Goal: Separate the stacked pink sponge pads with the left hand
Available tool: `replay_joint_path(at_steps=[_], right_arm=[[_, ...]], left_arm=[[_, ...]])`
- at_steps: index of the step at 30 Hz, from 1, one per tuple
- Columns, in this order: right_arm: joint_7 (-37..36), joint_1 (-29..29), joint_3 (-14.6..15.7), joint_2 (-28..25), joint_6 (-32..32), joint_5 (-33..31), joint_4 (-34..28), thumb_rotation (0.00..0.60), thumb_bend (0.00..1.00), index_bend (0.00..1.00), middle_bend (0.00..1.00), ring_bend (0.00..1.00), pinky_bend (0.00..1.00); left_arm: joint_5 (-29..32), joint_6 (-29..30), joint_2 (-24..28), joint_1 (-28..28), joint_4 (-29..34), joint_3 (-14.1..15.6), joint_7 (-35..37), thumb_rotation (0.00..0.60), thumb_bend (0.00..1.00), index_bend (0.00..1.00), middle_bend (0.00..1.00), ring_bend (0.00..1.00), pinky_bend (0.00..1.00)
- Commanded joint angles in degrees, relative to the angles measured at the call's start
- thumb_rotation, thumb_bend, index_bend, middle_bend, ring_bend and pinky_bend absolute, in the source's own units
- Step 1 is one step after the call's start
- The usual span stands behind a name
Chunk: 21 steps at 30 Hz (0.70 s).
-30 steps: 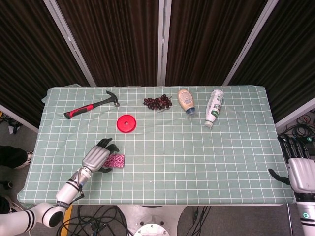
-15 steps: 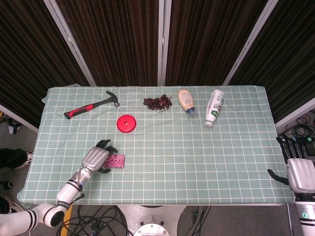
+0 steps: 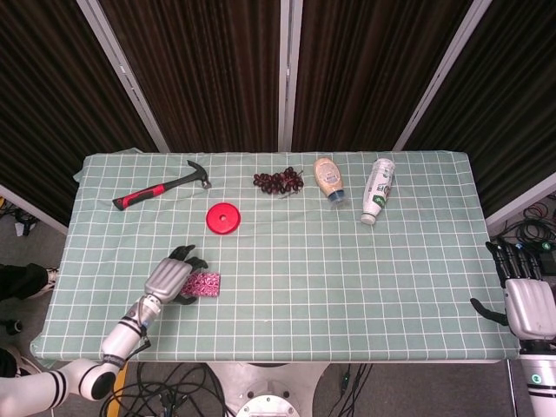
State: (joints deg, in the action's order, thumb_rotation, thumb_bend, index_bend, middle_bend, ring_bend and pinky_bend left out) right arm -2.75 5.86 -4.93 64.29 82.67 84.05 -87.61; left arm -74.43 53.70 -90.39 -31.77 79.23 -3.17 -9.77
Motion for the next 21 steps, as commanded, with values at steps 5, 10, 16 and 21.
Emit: replay_joint_path(at_steps=[5,10,16,21], right_arm=[[-0.28,-0.02,-0.02,0.01,-0.03,-0.14,0.21,0.6,0.07,0.0,0.0,0.0,0.0],[-0.54,-0.05,0.04,0.05,-0.2,-0.29,0.42,0.6,0.07,0.0,0.0,0.0,0.0],[-0.88,-0.13,0.05,0.04,-0.31,-0.54,0.71,0.6,0.07,0.0,0.0,0.0,0.0],[-1.27,-0.24,0.15,0.2,-0.35,-0.59,1.14,0.6,0.07,0.0,0.0,0.0,0.0]], left_arm=[[0.91,0.03,-0.03,-0.24,0.8,-0.26,-1.0,0.6,0.16,0.31,0.32,0.0,0.08],[1.21,0.07,-0.63,-0.49,0.35,-0.34,-1.4,0.6,0.17,0.32,0.33,0.01,0.08],[1.45,0.3,-1.3,-0.57,-0.04,-0.34,-1.54,0.6,0.17,0.32,0.34,0.03,0.08],[1.88,0.03,-1.46,-0.66,-0.3,-0.22,-1.74,0.6,0.17,0.32,0.34,0.03,0.08]])
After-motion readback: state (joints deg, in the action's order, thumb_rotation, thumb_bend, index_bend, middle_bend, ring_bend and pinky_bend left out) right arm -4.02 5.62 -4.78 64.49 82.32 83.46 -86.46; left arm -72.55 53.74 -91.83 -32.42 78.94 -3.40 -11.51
